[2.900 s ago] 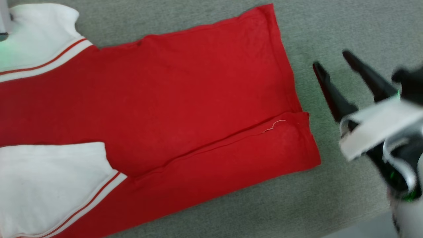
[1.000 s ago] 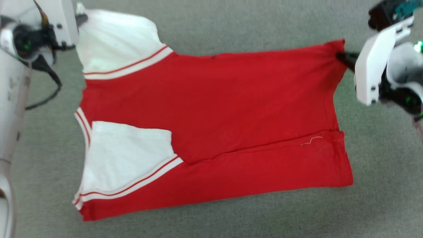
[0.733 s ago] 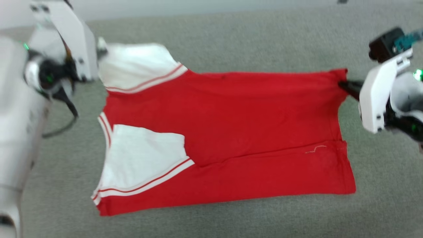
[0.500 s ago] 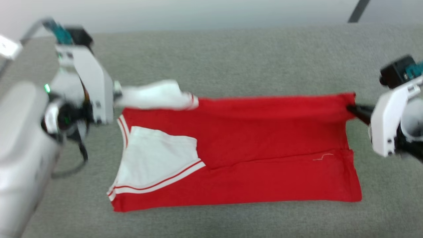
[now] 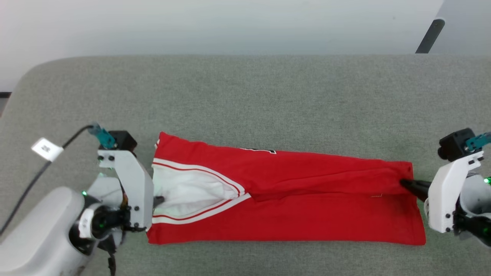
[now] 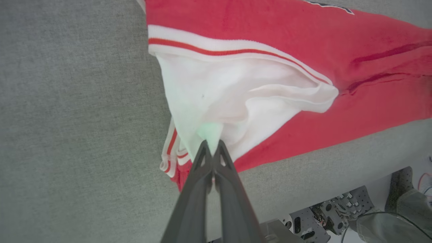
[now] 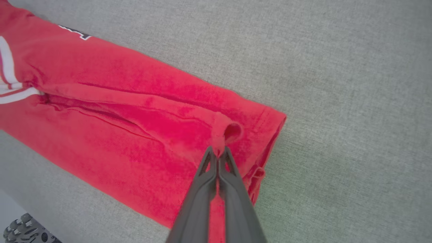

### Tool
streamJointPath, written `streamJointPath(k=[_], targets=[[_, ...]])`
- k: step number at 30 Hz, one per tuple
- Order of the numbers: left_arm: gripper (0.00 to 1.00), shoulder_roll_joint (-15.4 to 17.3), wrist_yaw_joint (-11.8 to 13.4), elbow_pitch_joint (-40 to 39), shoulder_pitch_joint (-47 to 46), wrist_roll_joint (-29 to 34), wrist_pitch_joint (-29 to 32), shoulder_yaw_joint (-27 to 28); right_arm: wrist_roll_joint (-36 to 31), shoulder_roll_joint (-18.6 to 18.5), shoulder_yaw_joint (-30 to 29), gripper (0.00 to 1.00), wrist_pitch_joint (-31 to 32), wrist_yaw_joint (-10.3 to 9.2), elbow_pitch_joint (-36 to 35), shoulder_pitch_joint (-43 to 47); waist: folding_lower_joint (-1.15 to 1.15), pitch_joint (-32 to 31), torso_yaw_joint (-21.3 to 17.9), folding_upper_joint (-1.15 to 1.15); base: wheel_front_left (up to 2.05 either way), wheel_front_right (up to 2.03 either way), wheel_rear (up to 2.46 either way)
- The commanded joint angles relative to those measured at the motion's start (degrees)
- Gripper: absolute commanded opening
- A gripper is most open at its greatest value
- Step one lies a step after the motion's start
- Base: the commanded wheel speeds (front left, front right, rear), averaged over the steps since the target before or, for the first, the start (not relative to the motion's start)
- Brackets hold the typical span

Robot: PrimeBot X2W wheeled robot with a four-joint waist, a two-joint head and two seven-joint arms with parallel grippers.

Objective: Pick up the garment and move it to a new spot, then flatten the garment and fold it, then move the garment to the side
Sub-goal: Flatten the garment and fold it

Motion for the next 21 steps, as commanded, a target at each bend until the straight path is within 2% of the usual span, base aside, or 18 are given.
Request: streamJointPath(k=[1, 2, 3, 4, 5, 6, 7, 15, 21], targets=[[0.0, -0.4, -0.6, 0.2, 0.7, -0.5, -0.7, 0.0, -0.4, 0.8, -0.5, 0.13, 0.2, -0.05, -0.2, 0.9, 0.0, -0.4, 0.0, 0.0, 0.0, 0.0, 0.0], [0.12, -0.6, -1.0, 0.5, 0.9, -0.3, -1.4, 0.1, -0.7, 1.2, -0.8, 0.23, 0.5, -0.05, -0.1, 1.2, 0.0, -0.7, 0.0, 0.0, 0.0, 0.0, 0.0], [0.35, -0.8, -1.4, 1.1, 1.0, -0.1, -2.0, 0.2, -1.1, 1.5, -1.1, 0.33, 0.7, -0.05, -0.1, 1.4, 0.0, -1.0, 0.0, 0.0, 0.0, 0.0, 0.0], [0.43, -1.0, -1.7, 1.8, 1.1, -0.1, -2.3, 0.1, -1.5, 1.9, -1.3, 0.39, 0.9, -0.05, -0.1, 1.7, 0.0, -1.4, 0.0, 0.0, 0.0, 0.0, 0.0], [0.64, -1.1, -2.2, 2.3, 1.1, 0.0, -2.4, -0.2, -1.8, 2.2, -1.4, 0.98, 1.0, -0.05, -0.3, 1.8, 0.0, -1.7, 0.0, 0.0, 0.0, 0.0, 0.0], [0.86, -1.1, -2.5, 2.7, 0.8, 0.3, -2.8, -0.3, -2.1, 2.5, -1.8, 1.0, 1.2, -0.05, -0.2, 2.0, 0.0, -2.1, 0.0, 0.0, 0.0, 0.0, 0.0], [1.0, -1.3, -2.6, 3.2, 0.7, 0.2, -3.1, -0.3, -2.4, 2.8, -2.0, 1.0, 1.5, -0.05, -0.1, 2.3, 0.0, -2.5, 0.0, 0.0, 0.0, 0.0, 0.0], [1.0, -1.0, -3.0, 3.2, 2.7, -0.2, -4.5, -0.1, -3.3, 4.2, -4.2, 1.0, 2.9, -0.05, -2.4, 4.9, 0.0, -6.7, -0.2, 0.0, 0.0, 0.0, 0.0], [1.0, 0.0, -3.3, 0.7, 6.5, 0.7, -10.9, 2.1, -5.3, 5.3, -7.0, 1.0, 1.7, -0.05, -4.7, 8.7, 0.0, -9.6, -0.7, 0.0, 0.0, 0.0, 0.0]])
